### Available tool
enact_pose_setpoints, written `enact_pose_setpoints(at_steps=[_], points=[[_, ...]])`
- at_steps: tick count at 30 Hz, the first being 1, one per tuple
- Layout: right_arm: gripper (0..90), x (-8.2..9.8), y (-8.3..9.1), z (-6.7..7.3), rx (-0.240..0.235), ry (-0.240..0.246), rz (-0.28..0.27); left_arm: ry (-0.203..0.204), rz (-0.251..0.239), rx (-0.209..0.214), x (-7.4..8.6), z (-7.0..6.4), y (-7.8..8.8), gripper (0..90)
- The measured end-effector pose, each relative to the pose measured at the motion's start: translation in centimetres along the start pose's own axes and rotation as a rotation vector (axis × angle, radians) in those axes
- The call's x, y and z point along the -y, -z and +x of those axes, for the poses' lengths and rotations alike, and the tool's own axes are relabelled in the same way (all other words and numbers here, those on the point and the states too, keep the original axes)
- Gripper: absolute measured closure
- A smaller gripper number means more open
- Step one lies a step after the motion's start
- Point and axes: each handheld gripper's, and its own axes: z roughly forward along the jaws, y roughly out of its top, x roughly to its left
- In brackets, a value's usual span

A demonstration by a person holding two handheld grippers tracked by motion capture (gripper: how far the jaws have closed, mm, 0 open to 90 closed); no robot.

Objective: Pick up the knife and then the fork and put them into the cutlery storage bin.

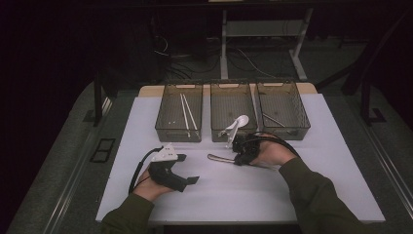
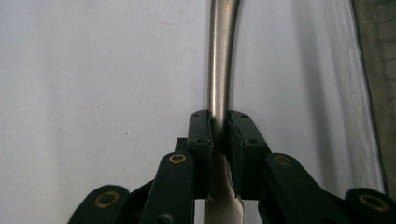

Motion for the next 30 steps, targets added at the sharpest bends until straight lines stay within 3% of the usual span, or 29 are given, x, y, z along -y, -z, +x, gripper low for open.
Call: enact_pose_setpoints(at_steps=[12,30], points=[[79.5,1.5,0.9,-0.3,-0.008,-0.054,-0.043,0.0,0.001,0.001,0.0,0.0,0.0,6.2],[79.5,4.1,3.3,-0.5,0.022,-0.111,-0.09,0.001,0.002,0.0,0.0,0.0,0.0,6.2]])
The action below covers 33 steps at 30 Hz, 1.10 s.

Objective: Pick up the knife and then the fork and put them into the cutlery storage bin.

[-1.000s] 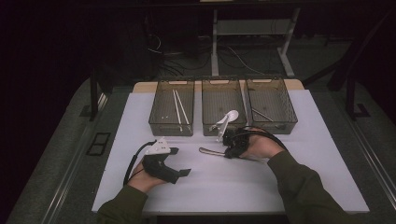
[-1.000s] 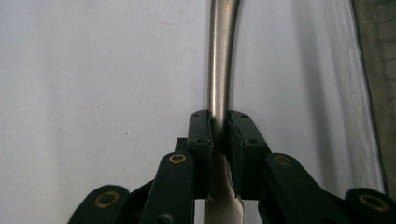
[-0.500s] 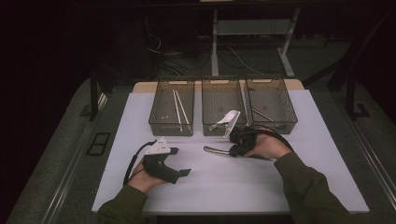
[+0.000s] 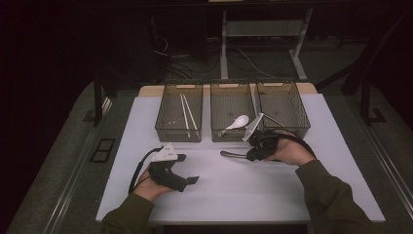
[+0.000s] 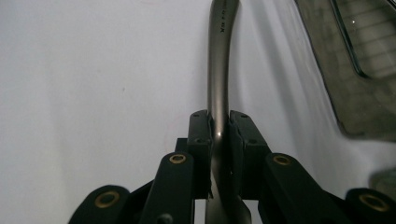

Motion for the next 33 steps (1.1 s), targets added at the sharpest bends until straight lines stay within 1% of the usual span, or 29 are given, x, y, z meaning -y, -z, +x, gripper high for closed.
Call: enact_pose_setpoints(at_steps=[2,5,11,12,20,22,23,25,29,33], points=[[79.5,0.4,0.5,-0.1,0.005,-0.002,-0.015,0.0,0.0,0.0,0.0,0.0,0.0,6.2],[79.6,1.1,1.3,-0.3,0.013,-0.017,-0.034,-0.001,0.001,-0.001,0.0,0.0,0.0,6.2],[79.5,2.3,2.7,-0.6,0.026,-0.037,-0.061,0.0,0.002,-0.002,0.0,0.0,-0.1,6.2],[79.5,2.5,2.9,-0.6,0.022,-0.051,-0.065,-0.001,0.003,-0.002,0.0,0.0,0.0,6.2],[79.5,4.2,5.2,-1.1,0.044,-0.082,-0.11,0.001,0.006,-0.002,0.0,0.0,-0.1,6.2],[79.5,4.7,5.8,-1.1,0.056,-0.088,-0.119,0.002,0.006,-0.002,0.0,0.0,-0.1,6.2],[79.5,4.9,6.1,-1.2,0.054,-0.092,-0.121,0.003,0.006,-0.002,0.1,0.0,-0.1,6.2],[79.5,5.4,6.8,-1.2,0.069,-0.107,-0.135,0.005,0.007,-0.002,0.1,0.1,-0.1,6.2],[79.5,6.3,8.3,-1.5,0.077,-0.13,-0.149,0.003,0.007,-0.002,0.1,0.1,-0.1,6.2],[79.5,7.0,9.8,-1.8,0.106,-0.151,-0.167,0.004,0.008,-0.003,0.1,0.1,-0.1,6.2]])
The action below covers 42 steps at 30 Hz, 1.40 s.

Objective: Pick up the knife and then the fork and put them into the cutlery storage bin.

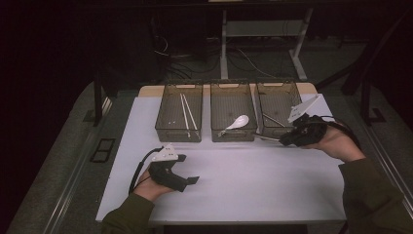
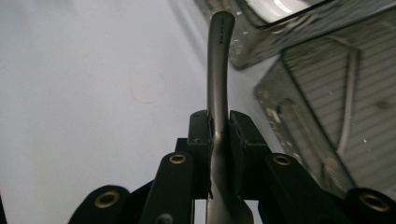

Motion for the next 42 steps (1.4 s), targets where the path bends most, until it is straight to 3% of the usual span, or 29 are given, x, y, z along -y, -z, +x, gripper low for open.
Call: enact_pose_setpoints(at_steps=[10,19,31,42], points=[[79.5,0.9,2.9,-2.3,0.069,-0.088,-0.063,-0.004,0.0,0.0,0.0,0.0,0.0,6.2],[79.4,1.3,2.8,-4.9,0.156,-0.18,-0.077,0.005,-0.001,0.001,0.0,0.0,0.0,6.2],[79.4,0.0,0.4,-8.2,0.244,-0.31,-0.001,-0.002,0.0,0.006,0.0,0.0,-0.1,6.2],[79.4,-2.4,-3.2,-10.8,0.241,-0.368,0.062,-0.003,-0.006,0.015,-0.1,-0.1,-0.1,6.2]])
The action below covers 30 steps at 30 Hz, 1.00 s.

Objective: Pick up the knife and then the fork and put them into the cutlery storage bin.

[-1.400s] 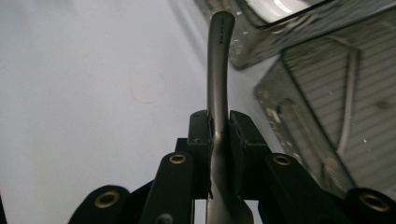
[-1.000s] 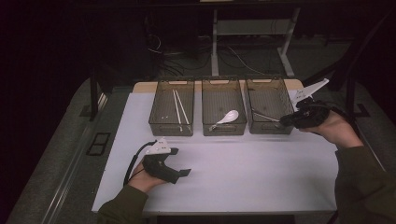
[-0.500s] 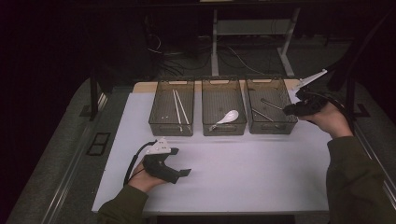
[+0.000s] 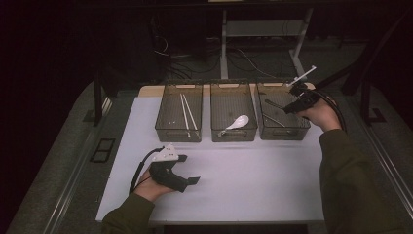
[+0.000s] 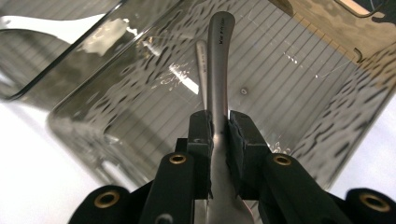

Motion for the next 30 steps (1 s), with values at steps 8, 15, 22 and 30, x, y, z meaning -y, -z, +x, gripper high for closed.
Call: enact_pose_setpoints(at_steps=[8,15,22,30], points=[[79.3,-1.9,-2.1,-0.4,0.007,-0.03,0.028,0.0,-0.003,0.004,0.0,0.0,0.1,6.3],[79.3,-3.0,-3.9,-0.6,0.016,-0.066,0.046,0.005,-0.01,0.006,0.0,0.1,0.2,6.3],[79.3,-3.1,-5.2,-0.4,0.029,-0.078,0.068,0.006,-0.013,0.007,0.0,0.0,0.2,6.2],[79.2,-2.9,-6.2,-0.1,0.029,-0.078,0.096,0.006,-0.013,0.007,0.0,0.1,0.2,6.3]])
